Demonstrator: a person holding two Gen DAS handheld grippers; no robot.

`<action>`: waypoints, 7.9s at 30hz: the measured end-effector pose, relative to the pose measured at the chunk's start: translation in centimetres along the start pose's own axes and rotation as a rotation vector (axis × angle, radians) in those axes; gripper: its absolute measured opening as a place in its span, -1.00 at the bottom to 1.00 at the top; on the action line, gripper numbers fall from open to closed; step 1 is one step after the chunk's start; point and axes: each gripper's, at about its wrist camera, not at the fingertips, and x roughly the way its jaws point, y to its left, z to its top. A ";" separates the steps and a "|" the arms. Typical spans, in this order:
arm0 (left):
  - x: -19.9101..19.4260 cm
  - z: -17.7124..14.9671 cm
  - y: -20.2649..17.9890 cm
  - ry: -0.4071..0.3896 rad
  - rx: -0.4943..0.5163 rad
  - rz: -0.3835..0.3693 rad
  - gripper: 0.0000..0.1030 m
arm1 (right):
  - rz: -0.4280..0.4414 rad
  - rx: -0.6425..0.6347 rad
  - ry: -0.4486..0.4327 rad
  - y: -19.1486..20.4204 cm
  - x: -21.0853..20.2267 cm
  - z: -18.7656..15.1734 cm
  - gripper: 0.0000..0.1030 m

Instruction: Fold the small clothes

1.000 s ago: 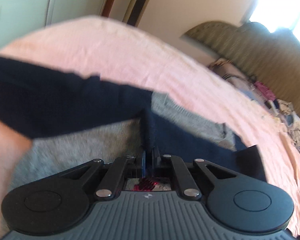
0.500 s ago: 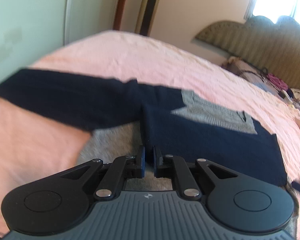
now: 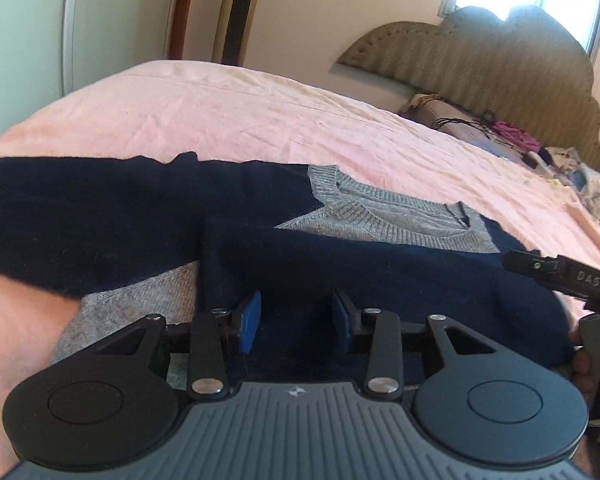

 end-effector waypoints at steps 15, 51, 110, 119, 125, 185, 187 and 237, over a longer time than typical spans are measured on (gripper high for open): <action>-8.1 0.0 30.0 -0.334 -1.005 0.041 0.50 | 0.025 0.014 -0.017 0.1 -0.2 0.3 1.00; -6.7 -3.2 -3.7 -0.207 0.431 0.005 0.47 | 0.112 0.153 -0.066 -1.8 -1.0 0.1 1.00; -3.3 -6.5 -12.5 -0.150 0.710 0.127 -0.76 | 0.117 0.174 -0.082 -2.0 -1.3 -0.1 1.00; -6.8 -6.9 -3.6 -0.244 0.278 0.226 0.50 | 0.242 0.007 -0.027 7.6 -3.8 1.8 1.00; -7.6 -6.0 1.7 -0.280 -0.114 0.284 0.53 | 0.423 -0.351 0.111 20.2 -1.4 0.5 0.68; -9.0 -6.8 7.4 -0.349 -0.472 0.408 0.90 | 0.140 0.432 0.044 -3.8 -5.6 -2.8 -0.65; -9.0 -6.4 7.2 -0.331 -0.455 0.412 0.90 | 0.171 0.445 0.023 -4.0 -5.8 -3.3 -0.54; 0.1 4.9 -0.3 -0.175 0.296 0.202 -0.08 | 0.070 0.156 -0.052 -3.9 -6.0 3.6 -0.35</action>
